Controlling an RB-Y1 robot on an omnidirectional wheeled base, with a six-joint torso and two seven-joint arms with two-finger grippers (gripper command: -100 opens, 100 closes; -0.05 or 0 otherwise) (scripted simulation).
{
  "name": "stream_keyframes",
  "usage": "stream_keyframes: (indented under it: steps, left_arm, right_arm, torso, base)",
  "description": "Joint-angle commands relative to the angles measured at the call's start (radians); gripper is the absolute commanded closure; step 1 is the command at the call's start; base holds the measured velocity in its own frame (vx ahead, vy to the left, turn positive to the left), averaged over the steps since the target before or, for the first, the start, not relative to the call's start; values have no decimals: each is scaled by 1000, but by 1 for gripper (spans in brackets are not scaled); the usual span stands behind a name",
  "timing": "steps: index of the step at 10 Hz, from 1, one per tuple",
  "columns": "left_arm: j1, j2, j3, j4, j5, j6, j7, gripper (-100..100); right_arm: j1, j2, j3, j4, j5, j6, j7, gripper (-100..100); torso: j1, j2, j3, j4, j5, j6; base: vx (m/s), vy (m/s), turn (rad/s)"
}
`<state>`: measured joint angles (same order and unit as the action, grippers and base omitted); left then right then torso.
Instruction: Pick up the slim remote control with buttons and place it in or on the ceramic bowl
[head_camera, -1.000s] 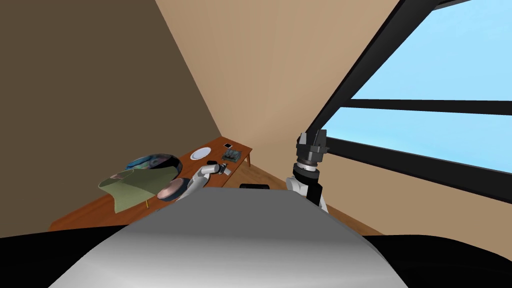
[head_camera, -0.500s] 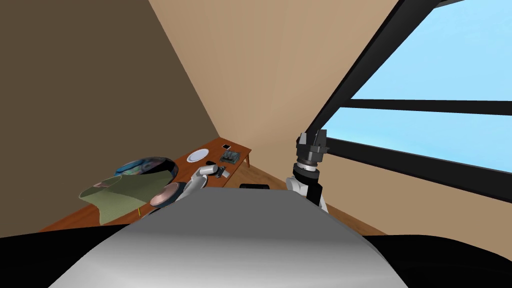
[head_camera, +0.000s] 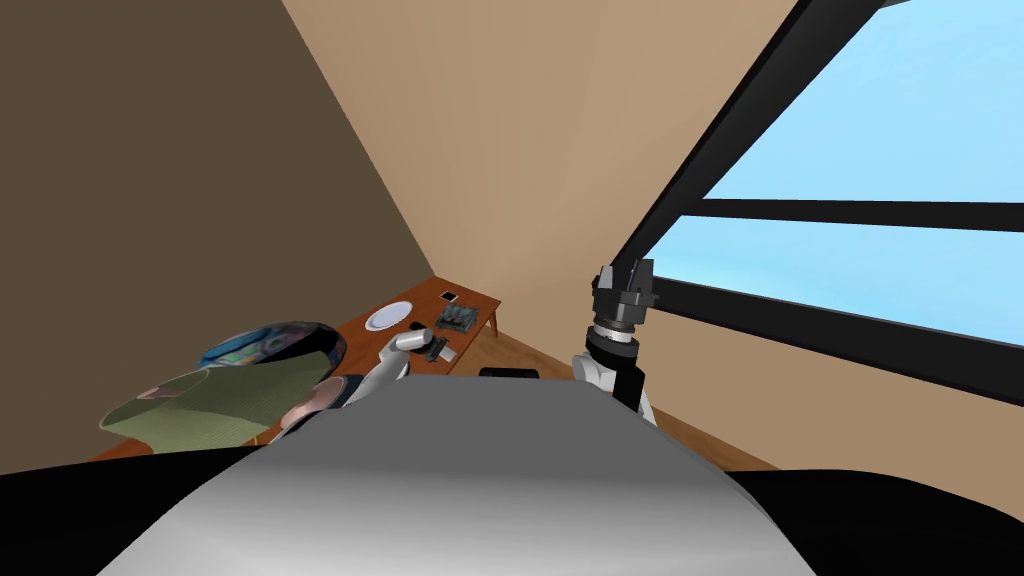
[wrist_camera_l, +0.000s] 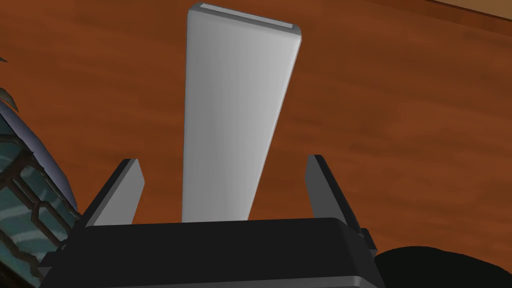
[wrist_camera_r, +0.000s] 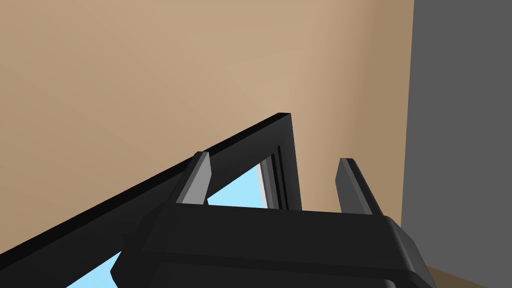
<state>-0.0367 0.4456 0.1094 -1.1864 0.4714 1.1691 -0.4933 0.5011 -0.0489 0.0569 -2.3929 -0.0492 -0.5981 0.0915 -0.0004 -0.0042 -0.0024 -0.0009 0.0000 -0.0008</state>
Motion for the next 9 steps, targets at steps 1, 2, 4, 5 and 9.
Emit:
stream_keyframes:
  steps: [1, 2, 4, 5, 9]
  left_arm:
    - [-10, 11, 12, 33, 3, 39, -10, -100]
    - [-14, 16, 17, 48, 2, 58, -13, -100]
    - [-19, 24, 25, 71, 1, 87, -18, -100]
    - [-20, 20, 22, 70, 0, 72, -17, -100]
    - [-19, -8, 7, 117, -18, 16, -7, -100]
  right_arm:
    - [0, 0, 0, 0, 0, 0, 0, 0]
    - [0, 0, 0, 0, 0, 0, 0, 0]
    - [0, 0, 0, 0, 0, 0, 0, 0]
    - [0, 0, 0, 0, 0, 0, 0, 0]
    - [0, 0, 0, 0, 0, 0, 0, 0]
  torso:
    - [0, 0, 0, 0, 0, 0]
    - [0, 0, 0, 0, 0, 0]
    - [0, -1, -1, 0, 0, 0]
    - [0, -1, -1, 0, 0, 0]
    - [3, 4, 2, 1, 1, 0]
  base:
    - [59, -15, -69]
    - [76, -7, -51]
    - [72, -8, -30]
    - [29, -4, -5]
    - [4, 27, -24]
